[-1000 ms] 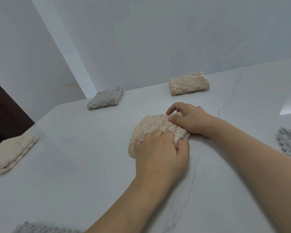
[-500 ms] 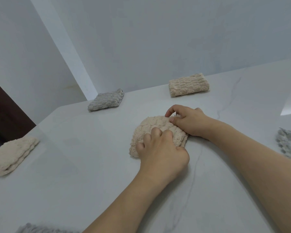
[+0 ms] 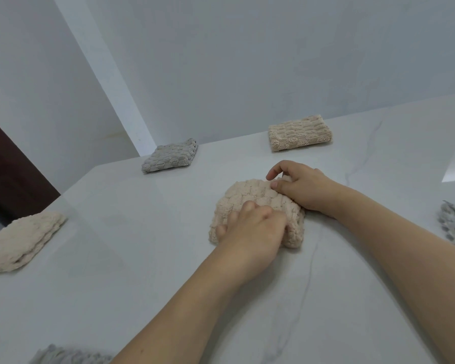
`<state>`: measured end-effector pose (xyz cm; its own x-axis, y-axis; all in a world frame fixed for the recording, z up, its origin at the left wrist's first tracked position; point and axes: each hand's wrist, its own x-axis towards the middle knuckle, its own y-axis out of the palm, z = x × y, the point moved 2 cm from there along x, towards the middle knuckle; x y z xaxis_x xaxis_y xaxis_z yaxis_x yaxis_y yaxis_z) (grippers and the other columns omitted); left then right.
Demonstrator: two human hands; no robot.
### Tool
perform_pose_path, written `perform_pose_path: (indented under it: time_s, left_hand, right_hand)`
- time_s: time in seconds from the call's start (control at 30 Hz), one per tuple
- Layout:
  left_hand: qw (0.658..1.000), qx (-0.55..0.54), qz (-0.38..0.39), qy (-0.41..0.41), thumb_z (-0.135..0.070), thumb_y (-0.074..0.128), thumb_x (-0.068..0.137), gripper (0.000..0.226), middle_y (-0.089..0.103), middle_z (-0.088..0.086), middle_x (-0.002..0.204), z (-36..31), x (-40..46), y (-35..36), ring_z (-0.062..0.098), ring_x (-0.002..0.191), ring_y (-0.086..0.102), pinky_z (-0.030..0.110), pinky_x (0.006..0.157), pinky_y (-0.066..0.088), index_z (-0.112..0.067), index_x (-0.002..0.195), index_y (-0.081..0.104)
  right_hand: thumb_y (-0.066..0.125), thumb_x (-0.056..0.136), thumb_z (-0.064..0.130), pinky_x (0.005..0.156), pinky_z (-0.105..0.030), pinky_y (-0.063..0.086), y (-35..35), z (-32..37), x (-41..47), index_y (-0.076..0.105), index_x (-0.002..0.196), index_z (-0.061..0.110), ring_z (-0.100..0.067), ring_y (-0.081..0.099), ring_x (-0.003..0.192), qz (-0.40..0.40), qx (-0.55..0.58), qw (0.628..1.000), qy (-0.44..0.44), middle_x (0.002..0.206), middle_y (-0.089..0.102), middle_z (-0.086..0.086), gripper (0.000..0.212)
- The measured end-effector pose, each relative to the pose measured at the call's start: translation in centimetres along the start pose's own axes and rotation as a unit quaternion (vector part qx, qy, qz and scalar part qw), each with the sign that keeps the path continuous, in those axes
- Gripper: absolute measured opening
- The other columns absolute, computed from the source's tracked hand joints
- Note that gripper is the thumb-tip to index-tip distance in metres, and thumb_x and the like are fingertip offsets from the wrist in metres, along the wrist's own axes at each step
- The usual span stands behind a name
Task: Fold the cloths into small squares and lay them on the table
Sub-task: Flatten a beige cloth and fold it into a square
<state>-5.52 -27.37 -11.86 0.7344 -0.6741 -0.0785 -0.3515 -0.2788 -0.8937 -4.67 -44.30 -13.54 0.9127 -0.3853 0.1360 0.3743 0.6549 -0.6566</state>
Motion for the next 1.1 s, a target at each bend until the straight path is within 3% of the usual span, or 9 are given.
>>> perform_pose_path:
  time_s: [0.13,0.37,0.53,0.67,0.73,0.8,0.93,1.03,1.1]
  left_hand:
    - [0.998,0.019,-0.059,0.001,-0.045,0.044,0.094,0.023,0.040,-0.013,0.096,-0.2,0.1,0.5,0.015,0.104,0.036,0.035,0.094,0.023,-0.027,0.079,0.048]
    - [0.999,0.031,-0.039,0.018,-0.055,0.052,0.085,0.025,0.037,-0.014,0.103,0.1,0.0,0.6,0.014,0.107,0.032,0.034,0.095,0.022,-0.033,0.090,0.042]
    - [1.000,0.015,-0.004,0.016,-0.072,0.064,0.069,0.052,0.034,-0.016,0.106,0.1,-0.9,0.4,0.013,0.107,0.029,0.036,0.097,0.023,-0.037,0.098,0.038]
    - [0.987,-0.141,0.054,-0.058,-0.062,0.054,0.078,0.034,0.043,-0.015,0.110,-0.4,-0.5,-0.9,0.015,0.114,0.035,0.038,0.102,0.029,-0.033,0.095,0.051]
    - [0.979,-0.175,-0.031,-0.098,-0.052,0.051,0.078,0.027,0.047,-0.009,0.111,0.1,0.7,-2.1,0.020,0.116,0.042,0.041,0.099,0.037,-0.031,0.095,0.053]
    - [0.978,-0.051,-0.144,-0.140,-0.042,0.046,0.086,0.030,0.043,-0.004,0.118,1.4,1.9,-3.5,0.023,0.121,0.038,0.041,0.098,0.034,-0.026,0.110,0.050]
    - [0.959,0.019,-0.115,-0.257,-0.052,0.036,0.090,0.059,0.045,0.009,0.136,4.3,3.9,-3.0,0.031,0.128,0.038,0.048,0.100,0.030,-0.013,0.133,0.043]
    - [0.956,0.110,-0.173,-0.209,-0.049,0.034,0.092,0.050,0.054,0.010,0.122,4.4,4.4,-1.2,0.032,0.115,0.047,0.045,0.093,0.033,-0.011,0.118,0.055]
    - [0.955,0.110,-0.235,-0.143,-0.040,0.035,0.093,0.036,0.059,0.009,0.105,4.2,4.3,-1.0,0.032,0.101,0.052,0.042,0.086,0.038,-0.011,0.099,0.056]
  right_hand:
    - [0.063,0.084,0.038,0.080,-0.031,0.041,0.1,-0.6,0.4,0.062,0.095,0.038,-0.012,0.051,0.085,-0.010,0.064,0.998,0.016,0.082,0.056,0.012,0.011]
    - [0.068,0.085,0.028,0.069,-0.026,0.038,-0.2,-0.4,0.2,0.062,0.102,0.030,-0.009,0.052,0.074,-0.020,0.103,0.994,-0.011,0.085,0.054,0.008,0.018]
    - [0.067,0.086,0.031,0.069,-0.028,0.043,-0.2,0.1,0.1,0.065,0.100,0.028,-0.010,0.054,0.072,-0.031,0.135,0.990,-0.011,0.080,0.056,0.007,0.014]
    - [0.053,0.089,0.013,0.058,-0.029,0.037,-0.3,0.4,-0.2,0.065,0.104,0.024,-0.013,0.045,0.059,-0.031,0.219,0.975,0.014,0.072,0.054,0.003,0.022]
    - [0.044,0.087,0.005,0.055,-0.028,0.036,-0.3,0.5,-0.2,0.065,0.105,0.022,-0.014,0.043,0.056,-0.029,0.215,0.976,0.025,0.067,0.051,0.003,0.032]
    - [0.039,0.087,0.004,0.059,-0.029,0.039,-0.2,0.6,-0.3,0.065,0.103,0.023,-0.014,0.046,0.060,-0.032,0.156,0.987,0.020,0.073,0.053,0.002,0.035]
    - [0.040,0.085,0.004,0.066,-0.028,0.042,-0.1,0.7,-0.4,0.064,0.101,0.023,-0.011,0.052,0.073,-0.036,0.070,0.997,0.005,0.084,0.057,0.005,0.035]
    - [0.044,0.086,0.008,0.068,-0.025,0.040,-0.1,0.6,-0.2,0.062,0.106,0.021,-0.010,0.052,0.079,-0.048,0.046,0.998,0.005,0.089,0.056,0.005,0.030]
    - [0.048,0.087,0.017,0.082,-0.029,0.042,-0.2,0.5,-0.1,0.062,0.109,0.018,-0.015,0.052,0.093,-0.062,-0.004,0.998,0.010,0.100,0.055,0.000,0.026]
